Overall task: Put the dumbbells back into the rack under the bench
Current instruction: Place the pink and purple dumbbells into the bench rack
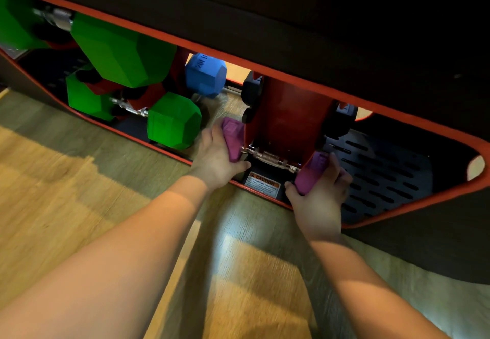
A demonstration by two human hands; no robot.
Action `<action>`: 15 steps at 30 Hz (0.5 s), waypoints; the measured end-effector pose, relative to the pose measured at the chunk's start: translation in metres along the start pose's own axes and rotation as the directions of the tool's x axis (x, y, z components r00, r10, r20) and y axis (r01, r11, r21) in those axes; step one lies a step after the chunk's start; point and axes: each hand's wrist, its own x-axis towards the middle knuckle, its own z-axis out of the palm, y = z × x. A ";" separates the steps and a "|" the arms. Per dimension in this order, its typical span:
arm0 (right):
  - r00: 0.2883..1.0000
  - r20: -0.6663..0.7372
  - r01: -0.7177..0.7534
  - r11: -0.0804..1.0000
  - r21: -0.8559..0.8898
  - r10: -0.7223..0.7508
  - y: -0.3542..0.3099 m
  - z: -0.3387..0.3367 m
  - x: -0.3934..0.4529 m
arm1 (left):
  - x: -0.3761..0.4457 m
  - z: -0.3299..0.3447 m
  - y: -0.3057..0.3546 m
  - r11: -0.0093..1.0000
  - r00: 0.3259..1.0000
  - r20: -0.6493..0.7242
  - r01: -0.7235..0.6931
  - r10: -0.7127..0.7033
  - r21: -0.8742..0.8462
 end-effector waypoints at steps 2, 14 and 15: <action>0.999 0.030 -0.016 1.000 -0.026 0.017 0.001 -0.001 0.001 | 0.002 -0.001 -0.004 1.000 1.000 0.015 -0.002 0.002 -0.016; 0.975 -0.043 -0.220 0.939 -0.263 0.217 -0.050 -0.021 -0.038 | -0.079 -0.059 -0.057 0.988 0.999 0.050 0.016 -0.009 -0.154; 0.975 -0.071 -0.222 0.944 -0.245 0.211 -0.058 -0.022 -0.047 | -0.093 -0.067 -0.066 0.985 0.998 0.035 0.053 -0.048 -0.165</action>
